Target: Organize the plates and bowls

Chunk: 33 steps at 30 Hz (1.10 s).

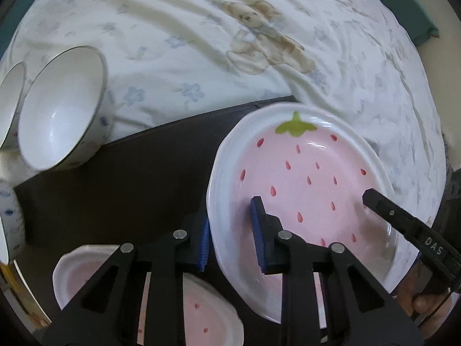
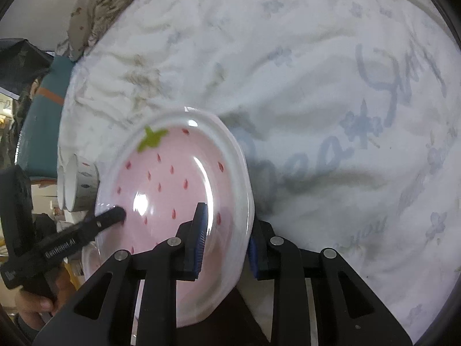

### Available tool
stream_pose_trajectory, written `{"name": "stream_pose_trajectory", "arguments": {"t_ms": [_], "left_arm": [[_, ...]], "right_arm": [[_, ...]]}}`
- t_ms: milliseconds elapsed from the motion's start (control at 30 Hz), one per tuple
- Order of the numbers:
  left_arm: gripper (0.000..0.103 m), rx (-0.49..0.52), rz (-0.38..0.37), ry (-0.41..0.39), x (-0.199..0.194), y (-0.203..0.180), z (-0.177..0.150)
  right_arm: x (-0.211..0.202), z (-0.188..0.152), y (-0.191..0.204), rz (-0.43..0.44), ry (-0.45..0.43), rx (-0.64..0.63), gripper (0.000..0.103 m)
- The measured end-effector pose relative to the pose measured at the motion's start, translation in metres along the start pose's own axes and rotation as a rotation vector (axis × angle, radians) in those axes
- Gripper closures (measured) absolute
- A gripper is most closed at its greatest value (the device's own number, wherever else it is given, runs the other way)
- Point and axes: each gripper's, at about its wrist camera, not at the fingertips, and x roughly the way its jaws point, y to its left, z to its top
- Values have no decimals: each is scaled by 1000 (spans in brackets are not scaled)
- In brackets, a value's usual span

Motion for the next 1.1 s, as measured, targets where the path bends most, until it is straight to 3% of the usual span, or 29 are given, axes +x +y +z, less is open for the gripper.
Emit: {"name": "stream_pose_trajectory", "arguments": {"t_ms": [533,800,1100], "left_arm": [[85,-17,-41,-129,-75,21,-38],[85,-10,-29,-171,-108,51,-70],[85,-19,-24,-221,-134,86,-107]], "right_arm": [[-40,-22,52,56,-57,-139,79],[-54,-46,93,87,-68,-234,79],[-45,-92,131,101,-23,-335,79]]}}
